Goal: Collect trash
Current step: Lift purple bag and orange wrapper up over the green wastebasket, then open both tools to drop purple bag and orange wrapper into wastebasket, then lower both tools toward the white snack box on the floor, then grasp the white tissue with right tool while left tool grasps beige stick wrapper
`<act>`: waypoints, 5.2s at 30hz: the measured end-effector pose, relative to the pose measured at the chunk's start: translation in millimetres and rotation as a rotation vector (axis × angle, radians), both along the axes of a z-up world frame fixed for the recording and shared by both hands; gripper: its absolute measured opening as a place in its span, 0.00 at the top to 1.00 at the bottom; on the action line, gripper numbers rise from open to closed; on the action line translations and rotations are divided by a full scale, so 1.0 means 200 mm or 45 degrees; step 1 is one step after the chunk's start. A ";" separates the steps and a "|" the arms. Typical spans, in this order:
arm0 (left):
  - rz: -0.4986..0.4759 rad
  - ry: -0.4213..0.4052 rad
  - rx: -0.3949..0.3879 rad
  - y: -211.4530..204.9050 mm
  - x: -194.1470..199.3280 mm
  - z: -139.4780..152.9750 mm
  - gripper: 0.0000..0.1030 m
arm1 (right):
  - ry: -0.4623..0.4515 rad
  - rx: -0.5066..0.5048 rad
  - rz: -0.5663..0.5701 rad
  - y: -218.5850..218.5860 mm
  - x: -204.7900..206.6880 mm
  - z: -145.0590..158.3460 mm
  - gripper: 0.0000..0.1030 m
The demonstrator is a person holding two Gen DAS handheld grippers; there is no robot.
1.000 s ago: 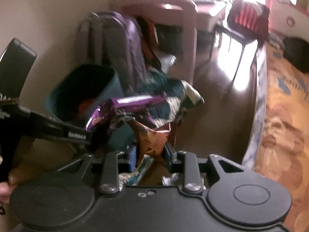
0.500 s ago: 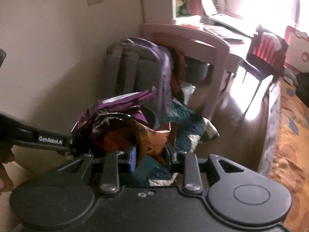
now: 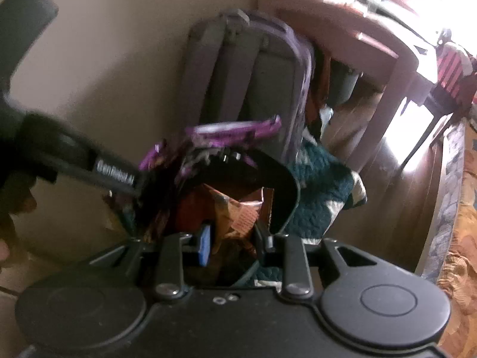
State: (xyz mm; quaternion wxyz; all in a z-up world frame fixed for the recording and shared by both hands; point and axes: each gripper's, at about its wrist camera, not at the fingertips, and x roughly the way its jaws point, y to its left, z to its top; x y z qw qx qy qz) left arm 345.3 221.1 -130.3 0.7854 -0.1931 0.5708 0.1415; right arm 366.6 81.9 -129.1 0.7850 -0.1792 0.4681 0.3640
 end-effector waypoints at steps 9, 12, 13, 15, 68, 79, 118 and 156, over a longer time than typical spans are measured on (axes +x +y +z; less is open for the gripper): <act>-0.085 0.101 -0.011 0.04 0.08 -0.22 0.82 | 0.097 -0.130 0.032 0.14 0.02 -0.25 0.72; -0.121 0.105 0.010 0.03 0.08 -0.24 0.82 | 0.108 -0.165 0.041 0.17 0.02 -0.31 0.72; -0.135 0.107 0.019 0.03 0.08 -0.25 0.82 | 0.111 -0.174 0.046 0.18 0.02 -0.33 0.72; -0.151 0.112 0.026 0.02 0.09 -0.26 0.82 | 0.108 -0.194 0.056 0.19 0.01 -0.35 0.71; -0.531 -0.329 0.273 -0.84 -0.07 0.35 0.25 | -0.074 0.206 -0.310 -0.79 -0.15 0.25 0.31; -0.464 -0.323 0.181 -1.38 0.15 0.17 0.21 | -0.104 0.167 -0.273 -1.45 0.10 0.14 0.13; -0.645 0.190 0.118 -1.94 0.41 -2.83 0.18 | 0.371 -0.090 -0.595 -1.90 0.67 -2.72 0.15; -0.735 0.241 0.155 -2.11 0.56 -3.59 0.77 | 0.363 -0.281 -0.562 -1.94 0.57 -3.56 0.89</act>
